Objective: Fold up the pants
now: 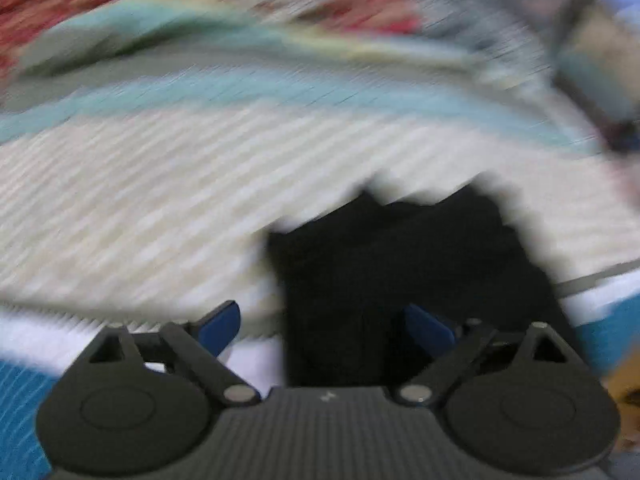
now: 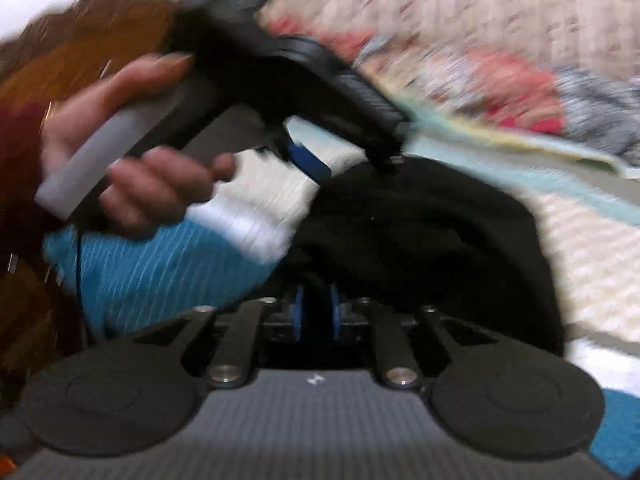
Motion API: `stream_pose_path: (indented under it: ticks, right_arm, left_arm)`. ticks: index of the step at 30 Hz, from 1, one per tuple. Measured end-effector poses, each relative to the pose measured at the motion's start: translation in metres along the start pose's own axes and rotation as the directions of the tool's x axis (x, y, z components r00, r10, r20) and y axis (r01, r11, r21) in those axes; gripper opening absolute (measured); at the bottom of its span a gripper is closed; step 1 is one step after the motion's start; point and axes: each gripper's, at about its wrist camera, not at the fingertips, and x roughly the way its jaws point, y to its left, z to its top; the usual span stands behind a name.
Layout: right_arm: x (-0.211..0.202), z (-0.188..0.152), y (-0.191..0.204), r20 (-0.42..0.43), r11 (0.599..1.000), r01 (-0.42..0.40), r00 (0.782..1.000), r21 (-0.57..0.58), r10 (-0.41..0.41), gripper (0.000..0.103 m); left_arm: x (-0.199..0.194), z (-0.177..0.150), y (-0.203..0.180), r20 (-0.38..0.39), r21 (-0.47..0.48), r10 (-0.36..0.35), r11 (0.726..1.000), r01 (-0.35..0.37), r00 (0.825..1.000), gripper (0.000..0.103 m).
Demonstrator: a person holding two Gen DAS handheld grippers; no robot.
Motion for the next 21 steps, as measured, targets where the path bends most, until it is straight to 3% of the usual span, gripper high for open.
stream_pose_path:
  ticks: [1, 4, 7, 10, 13, 16, 18, 19, 20, 21]
  right_arm:
    - [0.001, -0.003, 0.004, -0.014, 1.000, -0.003, 1.000, -0.015, 0.002, 0.026]
    - [-0.018, 0.001, 0.006, 0.045, 0.997, -0.055, 0.997, -0.060, 0.058, 0.035]
    - [-0.041, 0.001, 0.000, 0.112, 0.998, -0.010, 0.994, -0.062, 0.017, 0.035]
    - [-0.061, 0.005, -0.024, 0.192, 0.997, 0.077, 0.978, 0.001, -0.076, 0.035]
    - [-0.072, 0.008, -0.047, 0.217, 0.986, 0.165, 0.962, 0.033, -0.168, 0.037]
    - [-0.071, 0.003, -0.057, 0.214, 0.964, 0.267, 0.941, 0.002, -0.261, 0.055]
    - [-0.063, -0.007, -0.064, 0.190, 0.963, 0.271, 0.945, -0.005, -0.265, 0.061]
    - [-0.056, -0.011, -0.069, 0.158, 0.961, 0.277, 0.949, -0.004, -0.273, 0.061]
    - [-0.051, -0.016, -0.076, 0.127, 0.957, 0.289, 0.950, 0.001, -0.286, 0.060]
    - [-0.043, -0.019, -0.081, 0.088, 0.959, 0.284, 0.955, 0.019, -0.284, 0.048]
  left_arm:
    - [0.006, -0.006, 0.009, -0.025, -0.031, -0.006, 1.000, 0.005, 1.000, 0.092]
    - [0.000, -0.019, 0.033, -0.008, -0.153, -0.121, 0.981, 0.119, 0.993, 0.094]
    - [-0.012, -0.025, 0.038, 0.020, -0.178, -0.115, 0.977, 0.117, 0.993, 0.094]
    - [-0.025, -0.032, 0.036, 0.042, -0.168, -0.147, 0.974, 0.152, 0.988, 0.094]
    - [-0.035, -0.037, 0.026, 0.064, -0.143, -0.179, 0.972, 0.186, 0.982, 0.094]
    - [-0.044, -0.044, 0.011, 0.081, -0.099, -0.217, 0.970, 0.224, 0.973, 0.094]
    - [-0.046, -0.050, -0.005, 0.083, -0.036, -0.207, 0.977, 0.211, 0.975, 0.092]
    - [-0.044, -0.053, -0.014, 0.081, 0.004, -0.186, 0.983, 0.186, 0.979, 0.088]
    - [-0.041, -0.057, -0.024, 0.070, 0.046, -0.152, 0.988, 0.149, 0.986, 0.068]
    - [-0.035, -0.061, -0.031, 0.049, 0.077, -0.134, 0.989, 0.130, 0.990, 0.039]
